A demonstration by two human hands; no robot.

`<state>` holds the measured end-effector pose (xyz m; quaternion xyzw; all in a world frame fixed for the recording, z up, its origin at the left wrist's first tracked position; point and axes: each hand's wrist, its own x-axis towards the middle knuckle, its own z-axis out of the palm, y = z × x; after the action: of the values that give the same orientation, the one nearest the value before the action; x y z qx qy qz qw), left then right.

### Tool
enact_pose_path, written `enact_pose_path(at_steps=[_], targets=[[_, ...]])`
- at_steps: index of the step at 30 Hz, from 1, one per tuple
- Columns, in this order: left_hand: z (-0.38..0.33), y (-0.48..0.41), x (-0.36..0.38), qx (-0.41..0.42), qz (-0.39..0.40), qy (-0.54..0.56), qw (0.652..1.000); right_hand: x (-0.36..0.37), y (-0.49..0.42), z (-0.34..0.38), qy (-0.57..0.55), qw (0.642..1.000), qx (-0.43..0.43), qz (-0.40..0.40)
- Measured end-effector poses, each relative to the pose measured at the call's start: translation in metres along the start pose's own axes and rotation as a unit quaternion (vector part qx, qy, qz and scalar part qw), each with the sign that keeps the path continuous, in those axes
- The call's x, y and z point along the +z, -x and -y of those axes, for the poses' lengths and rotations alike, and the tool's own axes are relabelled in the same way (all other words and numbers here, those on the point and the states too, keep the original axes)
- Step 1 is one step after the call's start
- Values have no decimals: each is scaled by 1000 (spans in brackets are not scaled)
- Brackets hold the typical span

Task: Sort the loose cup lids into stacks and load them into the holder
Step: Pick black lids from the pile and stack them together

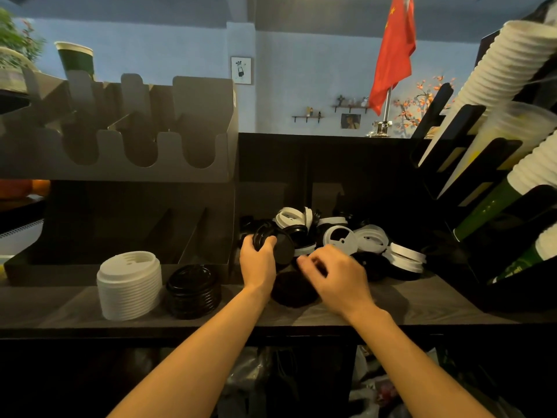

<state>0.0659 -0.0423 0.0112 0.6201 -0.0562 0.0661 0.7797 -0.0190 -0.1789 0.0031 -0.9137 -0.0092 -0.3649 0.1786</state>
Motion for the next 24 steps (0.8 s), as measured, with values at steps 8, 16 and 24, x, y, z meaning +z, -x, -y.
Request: enact_pose_path(at_steps=[8, 16, 24], targets=[[4, -6, 6, -34, 46, 6, 998, 7, -49, -15, 135, 964, 130, 189], [6, -9, 7, -39, 44, 2, 998, 16, -43, -23, 101, 963, 161, 191], [1, -6, 7, -56, 11, 31, 998, 8, -35, -27, -28, 988, 148, 38]])
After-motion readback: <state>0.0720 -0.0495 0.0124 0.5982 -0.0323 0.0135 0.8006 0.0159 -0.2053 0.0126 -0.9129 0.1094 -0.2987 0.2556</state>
